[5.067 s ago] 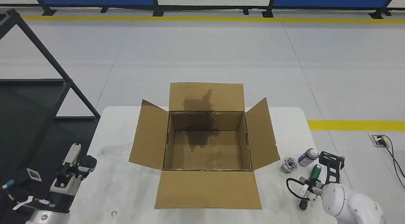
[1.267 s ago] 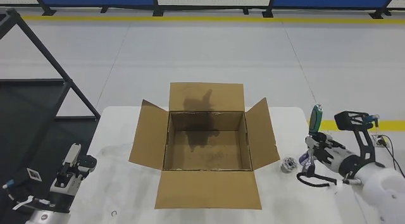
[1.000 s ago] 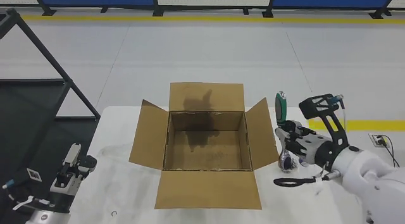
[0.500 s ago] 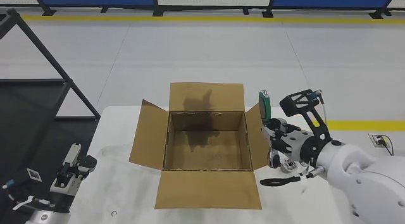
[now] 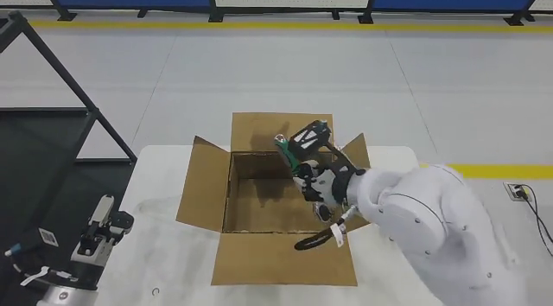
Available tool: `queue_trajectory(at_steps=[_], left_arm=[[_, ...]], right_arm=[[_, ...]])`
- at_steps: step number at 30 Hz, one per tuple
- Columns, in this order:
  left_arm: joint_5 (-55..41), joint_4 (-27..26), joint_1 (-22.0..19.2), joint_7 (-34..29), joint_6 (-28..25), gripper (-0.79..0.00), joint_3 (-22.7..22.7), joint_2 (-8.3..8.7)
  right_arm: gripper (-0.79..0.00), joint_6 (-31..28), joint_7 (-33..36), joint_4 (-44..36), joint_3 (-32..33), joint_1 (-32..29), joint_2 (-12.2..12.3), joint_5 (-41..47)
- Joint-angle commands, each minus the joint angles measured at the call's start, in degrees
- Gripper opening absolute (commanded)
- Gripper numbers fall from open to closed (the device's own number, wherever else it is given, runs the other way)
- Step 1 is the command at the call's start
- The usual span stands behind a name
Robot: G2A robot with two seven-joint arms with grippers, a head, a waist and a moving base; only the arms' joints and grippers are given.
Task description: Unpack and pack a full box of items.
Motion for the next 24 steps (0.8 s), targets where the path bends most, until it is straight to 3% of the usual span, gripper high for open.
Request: queue_trajectory(at_steps=[1,8,14,24], left_arm=[[-0.1,0.1,0.3,0.2,0.0,0.000,-0.1,0.02],[-0.6,0.0,1.3,1.2,-0.4,0.000,-0.9,0.05],[-1.0,-0.1,1.5,1.8,-0.5,0.000,-1.1,0.04],[-1.0,-0.1,1.5,1.8,-0.5,0.000,-1.1,0.04]], right_arm=[[-0.785,-0.9,-0.6,5.1,-5.0,4.3,-1.1,-0.4],[-0.785,-7.2,-5.1,19.5,-17.6,12.3,-5.3,-1.3],[-0.785,-8.0,-8.3,30.3,-23.2,15.6,-8.6,-1.0],[-0.785,-8.0,-8.3,30.3,-23.2,15.6,-8.6,-1.0]])
